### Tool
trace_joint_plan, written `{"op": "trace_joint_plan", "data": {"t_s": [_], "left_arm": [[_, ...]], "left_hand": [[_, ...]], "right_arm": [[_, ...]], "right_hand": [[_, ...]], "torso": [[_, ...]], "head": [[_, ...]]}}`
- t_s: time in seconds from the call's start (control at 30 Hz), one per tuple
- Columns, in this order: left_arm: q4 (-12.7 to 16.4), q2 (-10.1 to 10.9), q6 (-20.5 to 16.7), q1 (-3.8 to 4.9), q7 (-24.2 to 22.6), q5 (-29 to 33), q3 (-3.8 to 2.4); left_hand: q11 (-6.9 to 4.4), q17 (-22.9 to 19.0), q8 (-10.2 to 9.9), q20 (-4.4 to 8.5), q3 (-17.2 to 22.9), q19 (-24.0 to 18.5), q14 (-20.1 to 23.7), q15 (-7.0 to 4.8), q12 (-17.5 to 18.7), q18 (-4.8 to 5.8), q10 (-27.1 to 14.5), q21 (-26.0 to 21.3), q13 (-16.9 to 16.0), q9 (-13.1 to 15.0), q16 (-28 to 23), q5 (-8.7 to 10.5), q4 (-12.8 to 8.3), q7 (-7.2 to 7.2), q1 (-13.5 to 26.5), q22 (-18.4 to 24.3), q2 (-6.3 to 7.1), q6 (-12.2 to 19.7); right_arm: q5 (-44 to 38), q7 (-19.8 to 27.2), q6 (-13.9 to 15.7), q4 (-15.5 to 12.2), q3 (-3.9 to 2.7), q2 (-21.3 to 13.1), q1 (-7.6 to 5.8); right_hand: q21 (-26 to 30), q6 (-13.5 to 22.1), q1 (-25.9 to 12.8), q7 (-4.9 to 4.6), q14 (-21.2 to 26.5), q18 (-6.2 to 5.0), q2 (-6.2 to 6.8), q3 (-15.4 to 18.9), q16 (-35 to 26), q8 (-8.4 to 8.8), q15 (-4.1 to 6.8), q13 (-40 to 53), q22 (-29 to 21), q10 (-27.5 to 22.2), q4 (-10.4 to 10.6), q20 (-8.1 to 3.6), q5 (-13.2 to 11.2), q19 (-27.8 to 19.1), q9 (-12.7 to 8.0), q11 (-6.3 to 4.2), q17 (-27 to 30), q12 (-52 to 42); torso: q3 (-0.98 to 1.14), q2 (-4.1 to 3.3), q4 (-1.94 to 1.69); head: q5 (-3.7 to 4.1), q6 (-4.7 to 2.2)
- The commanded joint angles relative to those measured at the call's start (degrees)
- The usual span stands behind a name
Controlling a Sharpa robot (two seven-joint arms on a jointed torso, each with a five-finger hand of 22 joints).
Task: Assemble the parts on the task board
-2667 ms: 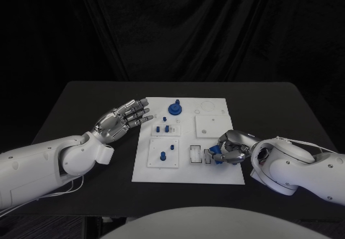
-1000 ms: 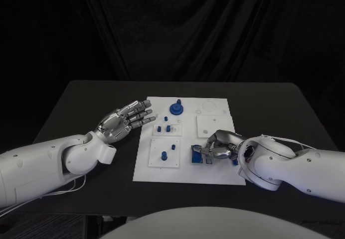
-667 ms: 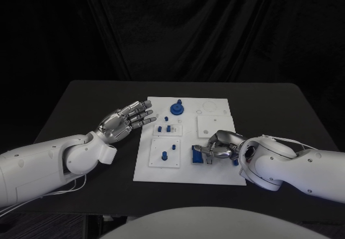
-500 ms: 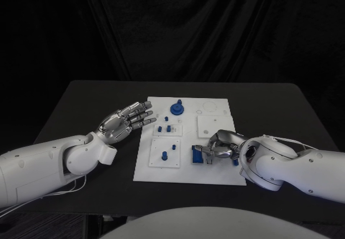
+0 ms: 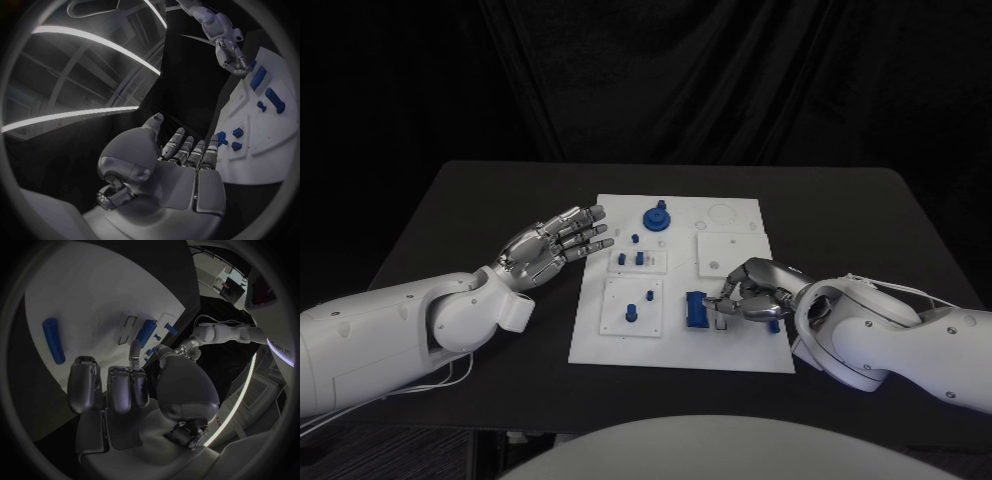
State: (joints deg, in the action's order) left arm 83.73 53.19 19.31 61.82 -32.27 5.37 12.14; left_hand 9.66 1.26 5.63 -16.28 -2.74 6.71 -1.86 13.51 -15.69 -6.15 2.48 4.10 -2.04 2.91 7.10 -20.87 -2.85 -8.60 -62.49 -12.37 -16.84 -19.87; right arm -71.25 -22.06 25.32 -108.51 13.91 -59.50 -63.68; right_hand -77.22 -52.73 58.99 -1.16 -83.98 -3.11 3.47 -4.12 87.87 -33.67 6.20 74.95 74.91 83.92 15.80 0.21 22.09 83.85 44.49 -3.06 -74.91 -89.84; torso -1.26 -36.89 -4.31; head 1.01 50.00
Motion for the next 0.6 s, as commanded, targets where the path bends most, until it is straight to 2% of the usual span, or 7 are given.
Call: {"op": "trace_joint_plan", "data": {"t_s": [0.03, 0.1, 0.33, 0.37, 0.43, 0.53, 0.6], "left_arm": [[0.2, 0.1, 0.7, -0.10, -0.6, 0.1, -0.04], [0.3, 0.2, 0.6, -0.12, -0.6, 0.1, -0.04], [0.5, 0.3, 0.3, -0.14, -0.6, 0.1, -0.04], [0.6, 0.4, 0.2, -0.14, -0.6, 0.1, -0.04], [0.6, 0.4, 0.2, -0.14, -0.6, 0.1, -0.04], [0.6, 0.5, 0.0, -0.14, -0.6, 0.1, -0.04], [0.6, 0.5, -0.1, -0.15, -0.6, 0.1, -0.04]], "left_hand": [[0.35, 0.1, 0.3, -0.35, 0.4, -0.1, 0.1, 0.49, -0.2, -0.53, 0.1, -0.3, -0.1, 0.1, 0.2, -0.24, 0.0, -2.67, 0.6, 0.0, 0.09, -0.4], [0.35, 0.1, 0.3, -0.36, 0.5, -0.1, 0.1, 0.51, -0.3, -0.53, 0.1, -0.3, -0.1, 0.1, 0.2, -0.25, 0.0, -2.68, 0.6, 0.0, 0.10, -0.5], [0.45, 0.1, 0.4, -0.36, 0.6, -0.1, 0.0, 0.55, -0.7, -0.49, 0.3, -0.3, -0.2, 0.1, 0.4, -0.27, -0.1, -2.70, 0.6, 0.0, 0.17, -0.7], [0.45, 0.1, 0.4, -0.36, 0.6, -0.1, 0.0, 0.55, -0.7, -0.49, 0.3, -0.3, -0.2, 0.1, 0.4, -0.27, -0.1, -2.70, 0.6, 0.0, 0.17, -0.7], [0.47, 0.1, 0.4, -0.36, 0.6, -0.1, 0.0, 0.55, -0.8, -0.48, 0.4, -0.3, -0.2, 0.1, 0.4, -0.28, -0.2, -2.71, 0.6, 0.1, 0.17, -0.7], [0.49, 0.1, 0.5, -0.36, 0.6, 0.0, 0.0, 0.56, -0.9, -0.47, 0.4, -0.3, -0.2, 0.1, 0.5, -0.29, -0.2, -2.73, 0.6, 0.0, 0.18, -0.8], [0.51, 0.1, 0.5, -0.36, 0.7, 0.0, -0.1, 0.56, -1.0, -0.47, 0.5, -0.3, -0.2, 0.2, 0.5, -0.29, -0.2, -2.73, 0.6, 0.0, 0.20, -0.9]], "right_arm": [[-0.9, 1.4, 2.6, -1.2, 0.00, -1.6, -0.06], [-2.0, 0.2, 2.1, -1.9, 0.00, -3.1, -0.08], [-8.5, -4.7, 1.5, -3.3, 0.05, -8.5, -0.12], [-9.7, -5.6, 1.4, -3.5, 0.07, -9.3, -0.12], [-11.6, -7.2, 1.0, -3.6, 0.10, -10.7, -0.12], [-12.8, -8.8, 0.4, -3.5, 0.14, -11.9, -0.12], [-13.5, -9.8, 0.1, -3.4, 0.19, -12.5, -0.11]], "right_hand": [[-0.4, -0.1, 1.0, 0.32, -5.1, 0.11, 0.03, 0.4, 0.0, -0.38, 0.12, 15.1, 11.1, 6.1, -0.1, -0.07, 0.0, 1.3, 0.1, 0.00, -10.2, -0.2], [-0.4, -0.1, 1.4, 0.32, -5.1, 0.11, 0.03, 0.5, 0.0, -0.40, 0.12, 15.1, 11.1, 6.1, 0.0, -0.07, 0.5, 1.3, 0.2, 0.00, -10.2, -0.2], [0.4, 0.7, 3.7, 0.02, -4.8, -0.06, 0.49, 1.7, -0.5, 0.65, -0.08, 15.1, 10.9, 6.1, 0.5, 0.08, 5.7, 0.9, -0.2, 0.26, -9.1, -0.2], [0.4, 0.7, 3.7, 0.02, -4.8, -0.06, 0.49, 1.7, -0.5, 0.65, -0.08, 15.1, 10.9, 6.1, 0.5, 0.08, 5.7, 0.9, -0.2, 0.26, -9.1, -0.2], [0.3, 0.6, 4.0, 0.02, -4.8, -0.04, 0.54, 1.9, -0.6, 0.75, -0.09, 15.1, 10.9, 6.1, 0.6, 0.10, 6.2, 0.9, -0.3, 0.26, -9.0, -0.2], [0.8, 0.3, 4.9, 0.05, -4.7, -0.13, 0.89, 2.3, -0.9, 1.39, -0.07, 15.1, 10.8, 6.1, 0.6, 0.11, 9.6, 0.8, -0.8, 0.24, -8.2, -0.2], [1.2, 0.3, 5.3, 0.03, -4.6, -0.24, 0.91, 2.3, -1.2, 1.65, -0.08, 15.1, 10.6, 6.1, 0.6, 0.12, 10.2, 0.6, -1.0, 0.26, -7.7, -0.2]], "torso": [[0.00, 0.00, 0.02], [-0.01, -0.01, 0.01], [-0.01, -0.05, 0.01], [0.00, -0.05, 0.02], [-0.05, -0.03, 0.00], [-0.11, -0.02, 0.00], [-0.18, 0.00, -0.06]], "head": [[-0.03, 0.00], [0.14, 0.00], [0.77, 0.00], [0.92, 0.00], [1.24, 0.00], [1.58, 0.00], [1.84, 0.00]]}}
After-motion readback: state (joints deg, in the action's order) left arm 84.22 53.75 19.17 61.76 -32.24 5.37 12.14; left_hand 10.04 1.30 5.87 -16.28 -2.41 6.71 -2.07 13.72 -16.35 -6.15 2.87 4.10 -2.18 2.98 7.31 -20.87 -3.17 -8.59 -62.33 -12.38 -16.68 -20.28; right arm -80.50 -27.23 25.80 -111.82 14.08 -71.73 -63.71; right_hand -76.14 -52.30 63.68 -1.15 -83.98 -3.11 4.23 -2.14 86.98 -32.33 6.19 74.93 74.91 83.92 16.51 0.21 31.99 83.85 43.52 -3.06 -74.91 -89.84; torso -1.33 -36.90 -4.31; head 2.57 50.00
